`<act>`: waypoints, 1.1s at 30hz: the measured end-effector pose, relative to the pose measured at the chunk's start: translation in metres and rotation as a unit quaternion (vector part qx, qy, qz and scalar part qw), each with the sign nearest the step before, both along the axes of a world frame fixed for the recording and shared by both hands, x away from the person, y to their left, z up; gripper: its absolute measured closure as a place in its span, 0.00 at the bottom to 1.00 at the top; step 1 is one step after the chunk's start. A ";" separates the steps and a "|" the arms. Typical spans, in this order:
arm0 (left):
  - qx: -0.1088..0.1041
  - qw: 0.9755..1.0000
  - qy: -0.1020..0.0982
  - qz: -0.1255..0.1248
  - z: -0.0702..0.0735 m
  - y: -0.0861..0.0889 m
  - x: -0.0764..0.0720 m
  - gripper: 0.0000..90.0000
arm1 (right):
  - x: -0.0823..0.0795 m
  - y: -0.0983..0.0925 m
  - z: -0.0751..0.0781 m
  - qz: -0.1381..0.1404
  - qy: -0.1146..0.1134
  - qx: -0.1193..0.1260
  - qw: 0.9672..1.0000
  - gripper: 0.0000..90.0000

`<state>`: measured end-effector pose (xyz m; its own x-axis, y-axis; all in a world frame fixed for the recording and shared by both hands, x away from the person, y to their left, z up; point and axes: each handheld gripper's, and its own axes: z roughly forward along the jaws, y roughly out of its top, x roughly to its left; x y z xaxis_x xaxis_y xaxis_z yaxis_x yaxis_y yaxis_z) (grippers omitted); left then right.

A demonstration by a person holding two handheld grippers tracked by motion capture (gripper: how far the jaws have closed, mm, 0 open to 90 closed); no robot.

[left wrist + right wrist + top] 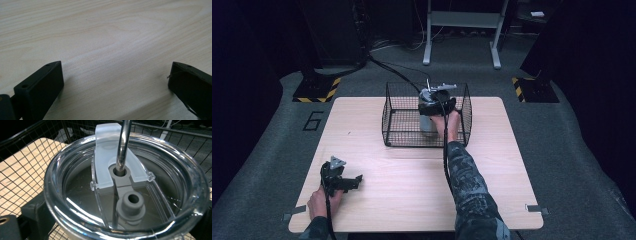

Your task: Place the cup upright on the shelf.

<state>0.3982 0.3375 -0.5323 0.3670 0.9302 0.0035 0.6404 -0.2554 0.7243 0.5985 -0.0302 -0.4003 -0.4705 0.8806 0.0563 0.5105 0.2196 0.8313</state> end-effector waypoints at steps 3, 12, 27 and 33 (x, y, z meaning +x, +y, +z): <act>0.000 1.000 -0.002 0.001 0.000 0.000 0.000 0.00 | 0.002 0.000 -0.003 0.005 -0.001 -0.009 1.000 0.04; 0.001 1.000 0.005 -0.003 0.001 0.000 0.000 0.00 | 0.002 0.006 -0.009 -0.001 0.007 -0.011 1.000 0.04; -0.001 1.000 0.000 -0.001 0.000 0.000 0.000 0.00 | -0.012 -0.002 -0.017 0.007 -0.005 -0.003 1.000 0.04; 0.000 1.000 0.001 -0.001 0.000 0.000 0.000 0.00 | -0.012 -0.001 -0.016 0.006 0.000 -0.006 1.000 0.03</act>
